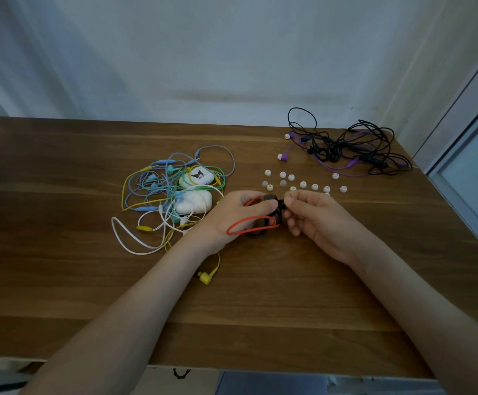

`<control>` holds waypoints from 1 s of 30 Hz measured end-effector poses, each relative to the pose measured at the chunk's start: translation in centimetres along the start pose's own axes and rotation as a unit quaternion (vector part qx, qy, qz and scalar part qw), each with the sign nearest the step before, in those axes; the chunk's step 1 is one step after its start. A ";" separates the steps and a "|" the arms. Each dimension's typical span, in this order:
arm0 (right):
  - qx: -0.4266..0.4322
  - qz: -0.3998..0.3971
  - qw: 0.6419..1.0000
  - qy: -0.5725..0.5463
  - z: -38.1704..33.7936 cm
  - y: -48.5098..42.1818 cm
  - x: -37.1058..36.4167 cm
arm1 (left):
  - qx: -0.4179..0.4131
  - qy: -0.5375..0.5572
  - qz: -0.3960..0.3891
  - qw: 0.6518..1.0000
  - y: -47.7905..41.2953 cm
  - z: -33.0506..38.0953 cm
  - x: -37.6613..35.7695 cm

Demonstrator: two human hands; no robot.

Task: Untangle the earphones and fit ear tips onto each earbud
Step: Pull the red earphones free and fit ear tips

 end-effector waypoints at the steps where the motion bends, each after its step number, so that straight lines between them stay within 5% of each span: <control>1: 0.000 -0.002 1.000 -0.001 0.0 0.0 -0.1 | 0.000 -0.001 0.002 1.000 0.0 0.0 0.0; 30: 0.164 0.102 0.971 0.141 -0.9 0.8 0.4 | -0.052 -0.094 0.018 0.994 0.1 0.3 0.5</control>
Point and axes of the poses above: each hand's wrist, its own y-axis away from the middle knuckle, its own x-axis out of the back of the hand, z = x × y, the point moved 9 cm from there along -y, towards the middle knuckle, and after that the axes turned 14 degrees about z, right-handed, at the moved point
